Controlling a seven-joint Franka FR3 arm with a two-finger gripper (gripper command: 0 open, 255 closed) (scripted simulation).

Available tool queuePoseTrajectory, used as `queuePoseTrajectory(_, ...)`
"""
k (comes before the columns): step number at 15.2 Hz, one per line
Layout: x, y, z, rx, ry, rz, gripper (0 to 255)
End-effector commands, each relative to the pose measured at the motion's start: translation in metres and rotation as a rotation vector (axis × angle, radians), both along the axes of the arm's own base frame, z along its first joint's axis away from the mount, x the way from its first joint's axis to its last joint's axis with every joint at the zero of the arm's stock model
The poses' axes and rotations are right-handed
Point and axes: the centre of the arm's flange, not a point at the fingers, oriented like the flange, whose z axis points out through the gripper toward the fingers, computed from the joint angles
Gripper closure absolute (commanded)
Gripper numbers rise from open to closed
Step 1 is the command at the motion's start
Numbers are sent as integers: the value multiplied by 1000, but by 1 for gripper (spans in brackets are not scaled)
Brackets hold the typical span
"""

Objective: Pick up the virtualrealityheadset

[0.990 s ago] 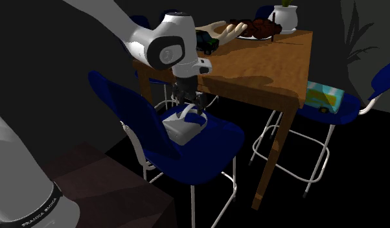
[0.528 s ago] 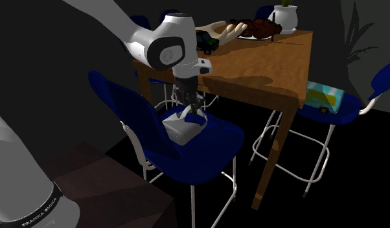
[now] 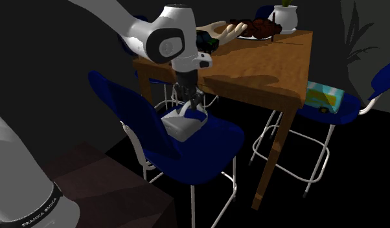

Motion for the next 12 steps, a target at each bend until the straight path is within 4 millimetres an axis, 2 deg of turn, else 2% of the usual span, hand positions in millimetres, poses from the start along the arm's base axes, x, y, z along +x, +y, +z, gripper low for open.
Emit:
queuePoseTrajectory(1, 0, 1, 10, 0, 0, 0, 255)
queuePoseTrajectory(10, 0, 1, 58, 0, 0, 0, 255)
queuePoseTrajectory(12, 0, 1, 59, 0, 0, 0, 255)
